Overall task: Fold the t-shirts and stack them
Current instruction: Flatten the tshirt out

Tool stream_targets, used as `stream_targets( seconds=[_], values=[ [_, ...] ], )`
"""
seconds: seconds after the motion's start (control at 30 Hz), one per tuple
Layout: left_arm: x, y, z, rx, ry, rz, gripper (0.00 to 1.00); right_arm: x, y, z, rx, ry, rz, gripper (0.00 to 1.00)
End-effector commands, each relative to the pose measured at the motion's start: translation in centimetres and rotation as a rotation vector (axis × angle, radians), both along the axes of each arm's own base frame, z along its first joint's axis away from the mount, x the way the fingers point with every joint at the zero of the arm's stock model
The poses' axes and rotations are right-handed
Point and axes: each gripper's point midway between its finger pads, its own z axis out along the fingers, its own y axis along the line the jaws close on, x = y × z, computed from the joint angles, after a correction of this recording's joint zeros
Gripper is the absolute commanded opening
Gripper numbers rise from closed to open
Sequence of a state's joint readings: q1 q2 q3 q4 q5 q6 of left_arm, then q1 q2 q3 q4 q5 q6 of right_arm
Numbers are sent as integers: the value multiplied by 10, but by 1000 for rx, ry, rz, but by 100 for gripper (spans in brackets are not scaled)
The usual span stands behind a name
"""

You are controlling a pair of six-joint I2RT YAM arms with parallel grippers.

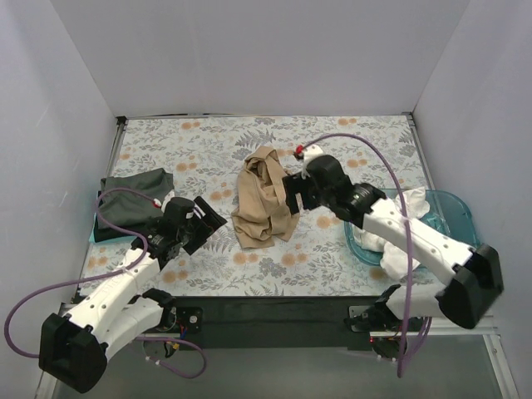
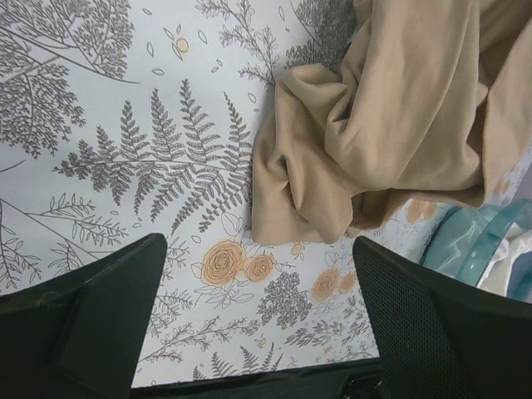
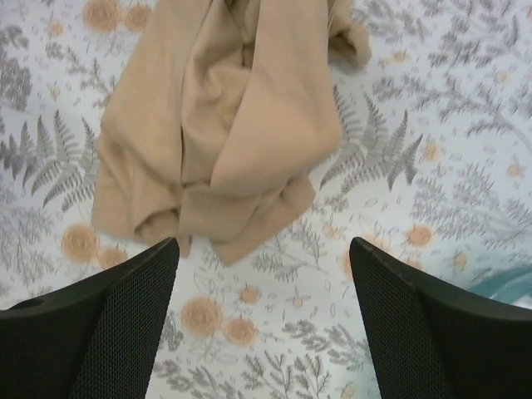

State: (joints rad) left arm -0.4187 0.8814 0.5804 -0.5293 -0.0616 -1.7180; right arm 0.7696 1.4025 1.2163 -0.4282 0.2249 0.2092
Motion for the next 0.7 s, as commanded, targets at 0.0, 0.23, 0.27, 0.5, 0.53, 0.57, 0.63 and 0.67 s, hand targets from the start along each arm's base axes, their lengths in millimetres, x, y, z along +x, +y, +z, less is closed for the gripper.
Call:
stream_targets(
  seconds=[0.0, 0.23, 0.27, 0.5, 0.53, 0.57, 0.63, 0.67],
  values=[
    [-6, -14, -3, -9, 7, -54, 95, -38, -3, -20, 134, 38, 64, 89],
    [-15, -38, -12, 19, 19, -120, 95, -90, -20, -76, 167, 107, 165, 88],
    [-18, -42, -14, 27, 19, -134, 95, -92, -20, -81, 154, 115, 173, 87],
    [-23, -48, -23, 52, 32, -149, 95, -76, -6, -109, 8, 122, 178, 77],
    [-24, -48, -24, 54, 33, -151, 95, -73, -5, -118, -33, 128, 178, 74],
    [-26, -48, -27, 55, 40, -153, 95, -72, 1, -119, -45, 126, 183, 72],
    [-27, -47, -26, 52, 37, -149, 95, -65, 9, -127, -84, 127, 180, 67],
    [-27, -47, -27, 53, 37, -149, 95, -66, 14, -130, -96, 128, 189, 66]
  ],
)
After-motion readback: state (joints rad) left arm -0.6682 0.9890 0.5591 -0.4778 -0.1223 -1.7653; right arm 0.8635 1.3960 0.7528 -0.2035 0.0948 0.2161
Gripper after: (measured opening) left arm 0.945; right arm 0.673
